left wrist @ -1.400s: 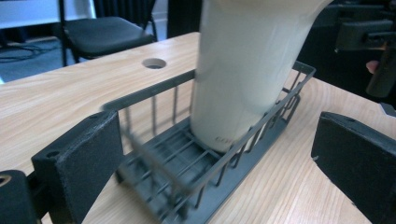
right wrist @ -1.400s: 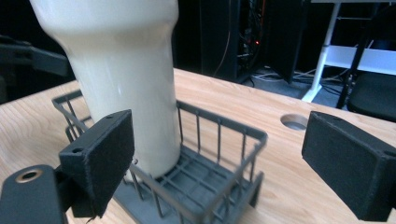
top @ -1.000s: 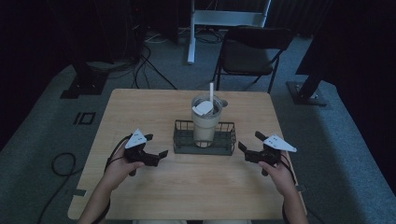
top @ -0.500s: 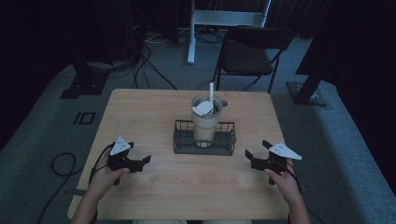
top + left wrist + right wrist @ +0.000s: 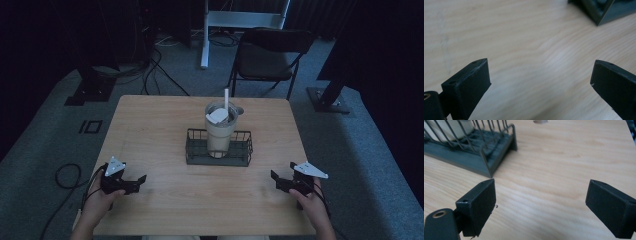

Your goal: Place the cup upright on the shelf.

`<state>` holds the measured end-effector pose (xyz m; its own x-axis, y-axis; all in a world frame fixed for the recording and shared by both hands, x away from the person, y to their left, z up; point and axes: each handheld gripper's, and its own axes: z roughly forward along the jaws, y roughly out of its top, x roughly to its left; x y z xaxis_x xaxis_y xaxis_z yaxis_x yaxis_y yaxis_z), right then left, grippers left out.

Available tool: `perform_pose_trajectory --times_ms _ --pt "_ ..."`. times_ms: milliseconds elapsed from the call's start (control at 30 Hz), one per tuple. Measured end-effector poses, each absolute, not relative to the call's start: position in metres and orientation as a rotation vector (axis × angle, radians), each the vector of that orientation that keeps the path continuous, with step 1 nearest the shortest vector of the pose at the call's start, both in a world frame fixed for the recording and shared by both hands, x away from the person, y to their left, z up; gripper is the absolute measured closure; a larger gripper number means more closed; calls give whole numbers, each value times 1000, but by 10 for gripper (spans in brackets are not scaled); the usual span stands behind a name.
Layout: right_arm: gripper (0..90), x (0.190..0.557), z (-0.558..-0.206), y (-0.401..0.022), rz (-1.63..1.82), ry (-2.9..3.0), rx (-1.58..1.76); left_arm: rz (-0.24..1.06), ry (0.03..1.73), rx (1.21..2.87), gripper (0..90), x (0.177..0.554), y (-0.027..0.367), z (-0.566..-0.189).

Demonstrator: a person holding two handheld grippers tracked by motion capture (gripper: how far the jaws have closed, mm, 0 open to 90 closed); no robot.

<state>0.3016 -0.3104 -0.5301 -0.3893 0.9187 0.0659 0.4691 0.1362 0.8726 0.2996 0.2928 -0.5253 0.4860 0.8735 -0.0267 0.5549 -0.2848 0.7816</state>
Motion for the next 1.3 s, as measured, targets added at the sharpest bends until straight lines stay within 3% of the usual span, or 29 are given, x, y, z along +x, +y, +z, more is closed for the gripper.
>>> perform_pose_trajectory --times_ms 500,767,1300 --pt "93 287 -540 -325 1033 1969 1437 541 1348 2013 57 281 313 -542" --pt "93 287 -547 -324 952 1982 1475 604 1508 1980 55 276 321 -544" --pt "93 289 -551 -316 877 2032 1515 671 1650 1869 22 281 311 -547"
